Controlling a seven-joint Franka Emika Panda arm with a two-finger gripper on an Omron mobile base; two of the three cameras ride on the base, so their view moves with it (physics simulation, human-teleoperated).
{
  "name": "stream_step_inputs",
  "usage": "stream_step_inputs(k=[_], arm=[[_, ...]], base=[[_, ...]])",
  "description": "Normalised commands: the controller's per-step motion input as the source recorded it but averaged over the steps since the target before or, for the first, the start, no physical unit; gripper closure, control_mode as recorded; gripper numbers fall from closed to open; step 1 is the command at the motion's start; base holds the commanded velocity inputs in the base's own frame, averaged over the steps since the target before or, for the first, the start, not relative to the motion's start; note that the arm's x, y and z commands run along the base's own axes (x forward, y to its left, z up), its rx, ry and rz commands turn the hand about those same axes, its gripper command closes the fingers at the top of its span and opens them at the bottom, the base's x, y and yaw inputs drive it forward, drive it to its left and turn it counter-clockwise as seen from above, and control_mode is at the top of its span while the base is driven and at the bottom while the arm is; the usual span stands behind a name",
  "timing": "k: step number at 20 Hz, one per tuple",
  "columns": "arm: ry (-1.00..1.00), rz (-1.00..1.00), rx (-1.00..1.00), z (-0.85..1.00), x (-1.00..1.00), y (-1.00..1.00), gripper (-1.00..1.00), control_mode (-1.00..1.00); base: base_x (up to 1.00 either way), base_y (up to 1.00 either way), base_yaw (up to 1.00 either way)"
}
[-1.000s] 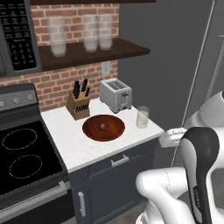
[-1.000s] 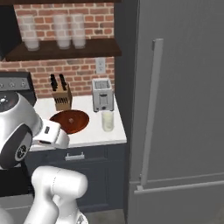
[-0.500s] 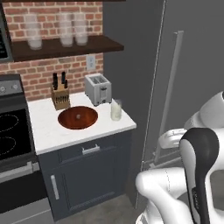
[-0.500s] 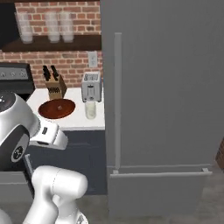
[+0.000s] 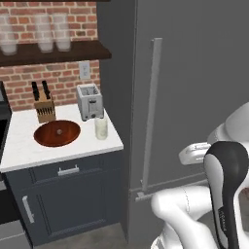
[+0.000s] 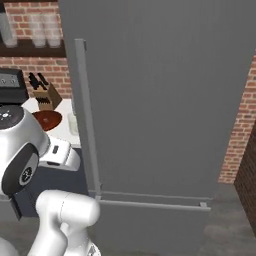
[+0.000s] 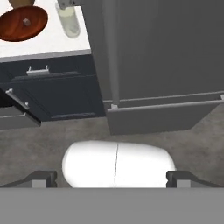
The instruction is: Grab a lemon wedge from the fridge and one ice cube from the ice bowl, and put them in the glass of lemonade.
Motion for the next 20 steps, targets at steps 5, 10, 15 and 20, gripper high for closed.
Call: stream_step_inputs(k=[5, 10, 15, 20], arm=[[0.00, 0.00, 0.00, 0.00, 0.00, 0.00, -1.00, 1.00], [0.00, 0.00, 0.00, 0.00, 0.00, 0.00, -1.00, 1.00], [0.00, 0.00, 0.00, 0.00, 0.00, 0.00, -1.00, 1.00], [0.00, 0.00, 0.00, 0.00, 0.00, 0.00, -1.00, 1.00]], base=[[-0.17, 0.15, 0.07], [-0.39, 0.27, 0.00], [-0.61, 0.00, 0.00], [-0.19, -0.01, 0.00]])
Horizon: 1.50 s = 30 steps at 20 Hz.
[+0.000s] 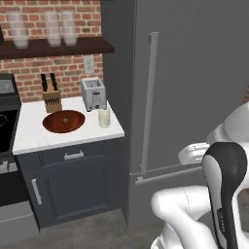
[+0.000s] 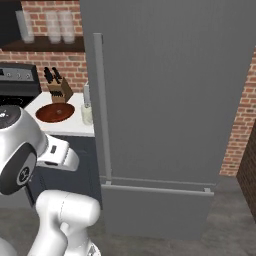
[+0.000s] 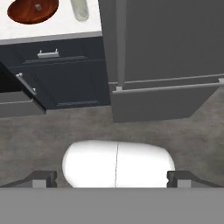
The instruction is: Grab a lemon wedge from the fridge and one ice cube from the ice bowl, and put them in the glass of lemonade.
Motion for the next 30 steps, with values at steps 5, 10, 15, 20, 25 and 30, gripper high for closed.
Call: stream_step_inputs(k=[5, 10, 15, 20, 25, 30], arm=[[-0.01, 0.00, 0.00, -0.01, 0.14, 0.00, -1.00, -1.00], [-0.09, 0.00, 0.00, 0.00, 0.45, -0.06, -1.00, -1.00], [-0.17, 0.00, 0.00, 0.13, 0.48, -0.04, -1.00, -1.00], [-0.17, 0.00, 0.00, 0.18, 0.22, 0.00, -1.00, -1.00], [-0.17, 0.00, 0.00, 0.21, 0.39, 0.00, -1.00, -1.00], [-0.04, -0.01, 0.00, 0.34, 0.53, 0.00, -1.00, -1.00]], base=[[0.02, 0.00, 0.00], [0.00, 0.00, 0.00], [0.00, 0.00, 0.00], [0.00, 0.00, 0.00], [0.00, 0.00, 0.00], [0.00, 0.00, 0.00]])
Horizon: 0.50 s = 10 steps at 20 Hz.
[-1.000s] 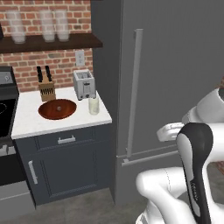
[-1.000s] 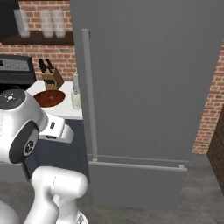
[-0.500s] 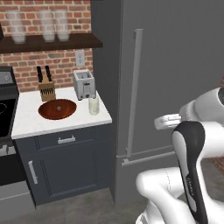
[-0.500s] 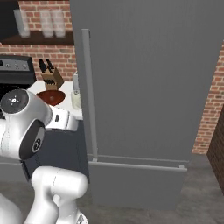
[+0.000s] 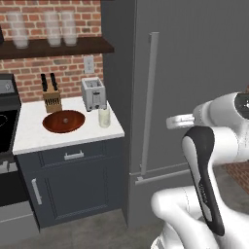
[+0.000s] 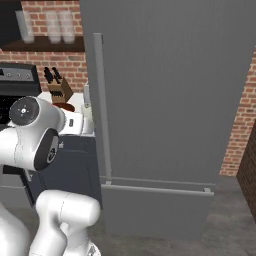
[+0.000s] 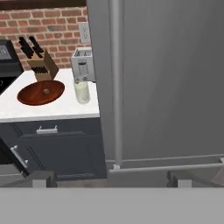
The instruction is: Grab a lemon wedge from the fridge and one ice cube from the ice bowl, and put them in the glass of lemonade.
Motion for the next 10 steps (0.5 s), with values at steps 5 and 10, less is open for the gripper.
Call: stream_step_inputs(k=[5, 10], arm=[[0.00, -0.02, 0.00, 0.35, 0.77, 0.00, -1.00, -1.00], [0.00, 0.00, 0.00, 0.26, 0.87, 0.00, -1.00, -1.00]], base=[[0.00, 0.00, 0.00], [0.00, 0.00, 0.00]])
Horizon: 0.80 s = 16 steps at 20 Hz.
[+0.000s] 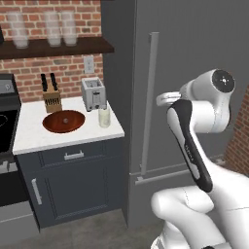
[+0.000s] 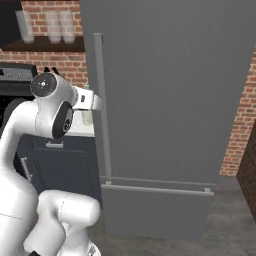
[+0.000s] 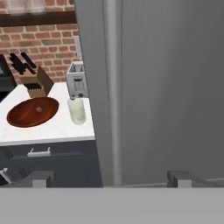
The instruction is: Grab a lemon wedge from the fridge and one ice cube from the ice bowl, and put them in the glass of lemonade.
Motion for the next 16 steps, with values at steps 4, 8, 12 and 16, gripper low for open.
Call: stream_step_inputs(k=[4, 8, 12, 16], arm=[[0.00, 0.00, 0.00, 0.03, 0.81, 0.00, -1.00, -1.00], [0.00, 0.00, 0.01, 0.00, 0.67, 0.00, -1.00, -1.00], [0.00, 0.00, 0.01, 0.00, 0.76, 0.00, -1.00, -1.00], [0.00, 0.00, 0.01, -0.01, 0.80, 0.00, -1.00, -1.00]], base=[[0.00, 0.00, 0.00], [0.00, 0.00, 0.00], [0.00, 0.00, 0.00], [0.00, 0.00, 0.00]])
